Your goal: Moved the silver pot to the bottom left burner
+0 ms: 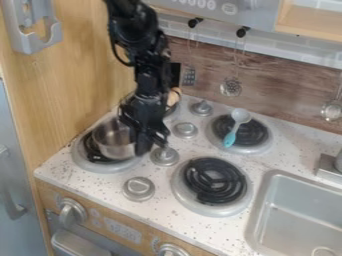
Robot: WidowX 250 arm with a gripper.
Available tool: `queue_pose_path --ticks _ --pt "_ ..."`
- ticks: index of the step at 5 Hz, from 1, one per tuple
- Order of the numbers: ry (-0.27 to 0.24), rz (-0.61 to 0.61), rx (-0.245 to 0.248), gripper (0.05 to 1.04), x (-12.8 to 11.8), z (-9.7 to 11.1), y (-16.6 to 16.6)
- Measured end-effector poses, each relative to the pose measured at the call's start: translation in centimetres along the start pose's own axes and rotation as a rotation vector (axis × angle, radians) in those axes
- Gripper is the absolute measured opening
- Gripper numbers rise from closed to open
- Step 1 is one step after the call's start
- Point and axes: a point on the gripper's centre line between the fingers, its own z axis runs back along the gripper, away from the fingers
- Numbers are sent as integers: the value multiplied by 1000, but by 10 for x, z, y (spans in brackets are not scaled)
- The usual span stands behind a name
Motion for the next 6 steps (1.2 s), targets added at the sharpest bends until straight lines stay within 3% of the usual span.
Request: queue_pose_path --ticks 2,4,5,6 --pt "47 -21 -7 64 15 -25 20" --pt "61 -1 14 93 21 -28 28" --pt "52 41 -15 267 8 -27 17" --pt "13 122 -9 540 -4 3 11"
